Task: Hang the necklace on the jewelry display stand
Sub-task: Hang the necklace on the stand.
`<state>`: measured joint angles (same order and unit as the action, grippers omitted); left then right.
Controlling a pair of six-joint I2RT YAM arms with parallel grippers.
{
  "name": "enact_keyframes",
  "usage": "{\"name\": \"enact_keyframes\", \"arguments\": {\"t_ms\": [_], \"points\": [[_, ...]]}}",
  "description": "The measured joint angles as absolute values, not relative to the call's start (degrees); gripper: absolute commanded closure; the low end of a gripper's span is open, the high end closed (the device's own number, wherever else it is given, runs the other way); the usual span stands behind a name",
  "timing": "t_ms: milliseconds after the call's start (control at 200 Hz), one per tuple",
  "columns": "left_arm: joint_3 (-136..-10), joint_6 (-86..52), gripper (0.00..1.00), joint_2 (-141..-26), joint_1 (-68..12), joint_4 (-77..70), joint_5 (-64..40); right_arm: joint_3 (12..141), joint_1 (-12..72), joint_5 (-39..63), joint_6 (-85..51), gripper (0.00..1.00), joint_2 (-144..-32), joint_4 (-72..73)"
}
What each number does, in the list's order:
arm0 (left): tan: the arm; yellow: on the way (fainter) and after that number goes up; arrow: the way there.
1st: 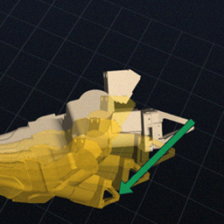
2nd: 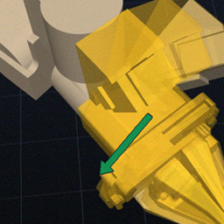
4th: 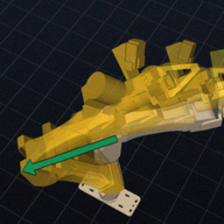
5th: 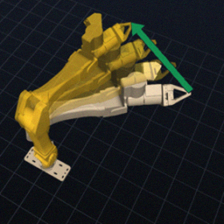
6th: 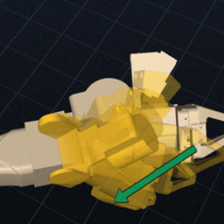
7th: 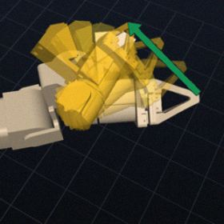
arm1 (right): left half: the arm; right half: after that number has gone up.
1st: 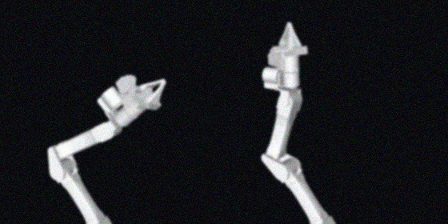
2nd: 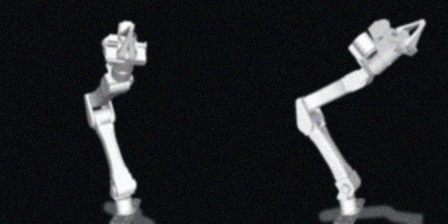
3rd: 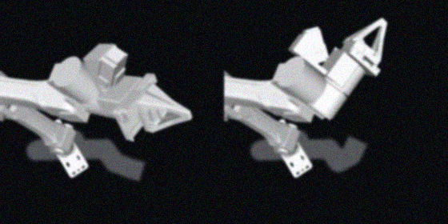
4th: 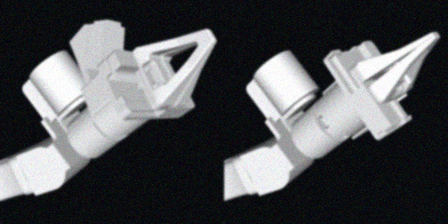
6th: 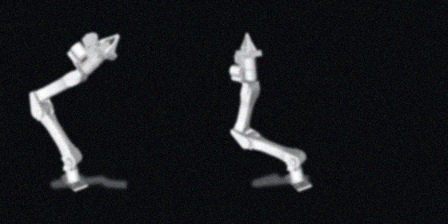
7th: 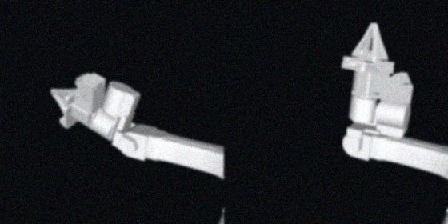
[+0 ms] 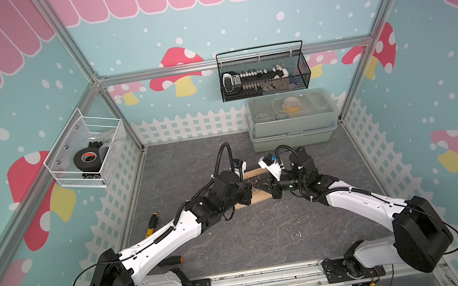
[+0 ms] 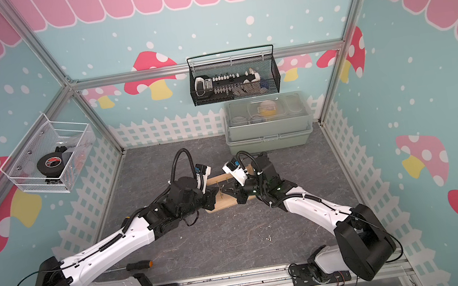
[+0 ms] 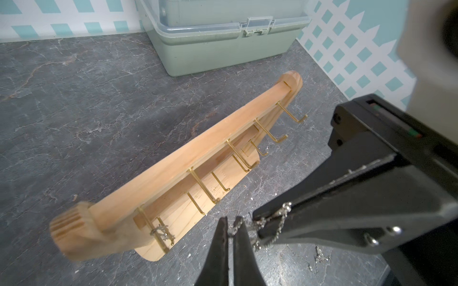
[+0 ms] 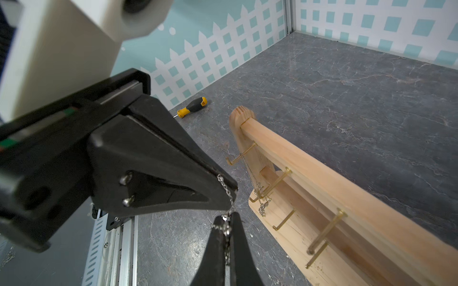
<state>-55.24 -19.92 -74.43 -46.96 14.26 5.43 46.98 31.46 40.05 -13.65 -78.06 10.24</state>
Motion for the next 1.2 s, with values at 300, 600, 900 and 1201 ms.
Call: {"name": "enact_keyframes", "arguments": {"t_ms": [300,600,900,1201], "points": [[-56.0,-19.3,0.99,-76.4,-45.3,14.5,5.8,47.0,30.2,40.1,-13.3,0.96,-81.0,10.7],[-56.0,-19.1,0.98,-76.5,-44.2,14.5,5.8,47.9,30.0,40.6,-13.3,0.95,-81.7,11.6],[-56.4,-19.0,0.98,-77.2,-43.9,14.5,5.9,48.8,30.0,40.5,-13.3,0.95,-83.6,11.8],[-56.9,-19.0,0.98,-78.7,-43.6,14.5,6.0,48.8,30.0,39.9,-13.3,0.94,-83.9,11.7]]}}
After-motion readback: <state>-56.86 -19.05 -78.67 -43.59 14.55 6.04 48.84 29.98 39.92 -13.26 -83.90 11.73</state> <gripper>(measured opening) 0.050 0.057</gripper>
